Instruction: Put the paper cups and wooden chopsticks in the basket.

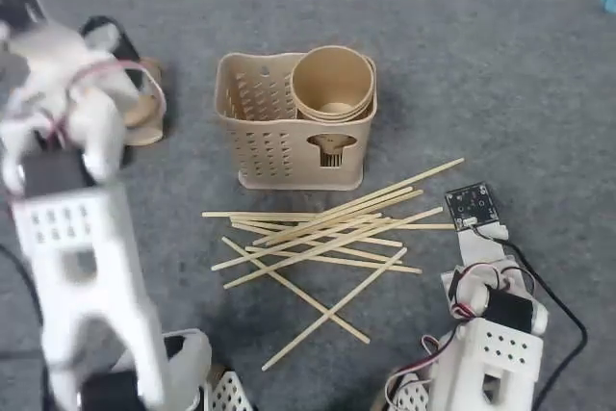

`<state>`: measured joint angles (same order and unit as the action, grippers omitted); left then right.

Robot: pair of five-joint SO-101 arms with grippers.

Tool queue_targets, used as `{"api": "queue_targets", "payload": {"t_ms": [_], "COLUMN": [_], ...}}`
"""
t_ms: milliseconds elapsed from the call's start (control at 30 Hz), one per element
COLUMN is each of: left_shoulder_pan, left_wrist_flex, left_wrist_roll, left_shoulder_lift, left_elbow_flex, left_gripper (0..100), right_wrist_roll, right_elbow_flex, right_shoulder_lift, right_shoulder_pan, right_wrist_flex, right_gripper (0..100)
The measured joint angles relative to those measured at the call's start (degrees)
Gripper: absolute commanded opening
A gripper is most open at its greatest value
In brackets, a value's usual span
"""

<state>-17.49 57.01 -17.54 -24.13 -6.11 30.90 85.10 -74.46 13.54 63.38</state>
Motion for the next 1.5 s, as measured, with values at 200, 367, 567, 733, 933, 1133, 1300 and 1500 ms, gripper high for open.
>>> {"api": "queue_targets", "payload": {"t_ms": [200, 367, 567, 733, 933, 1133, 1300, 1500], "left_shoulder_pan": [-3.69, -6.42, -6.59, -6.68, -6.68, -6.68, -6.68, -6.68], "left_wrist_flex": [5.98, 9.76, 12.66, 12.75, 12.75, 12.75, 13.98, 24.97], "left_wrist_roll": [0.0, -0.26, -0.18, -0.26, -0.26, -0.26, 0.09, 5.1], "left_shoulder_lift": [24.09, 41.76, 59.34, 72.88, 87.65, 98.11, 100.13, 98.64], "left_elbow_flex": [16.7, 32.18, 51.87, 67.78, 85.36, 94.15, 95.3, 96.62], "left_gripper": [1, 1, 1, 1, 1, 1, 1, 1], "right_wrist_roll": [0.0, 0.0, 0.0, 0.0, 0.0, 0.0, -0.09, 0.0], "right_elbow_flex": [0.0, 0.0, 0.0, 0.0, 0.0, 0.0, 0.0, 0.0], "right_shoulder_lift": [0.0, 0.0, 0.0, 0.0, 0.0, 0.0, 0.0, 0.0], "right_shoulder_pan": [0.0, 0.0, 0.0, 0.0, 0.0, 0.0, -0.26, -1.23], "right_wrist_flex": [0.0, 0.0, 0.0, 0.0, 0.0, 0.0, 0.0, 0.0], "right_gripper": [2.2, 2.2, 2.2, 2.2, 2.2, 2.2, 2.2, 2.2]}}
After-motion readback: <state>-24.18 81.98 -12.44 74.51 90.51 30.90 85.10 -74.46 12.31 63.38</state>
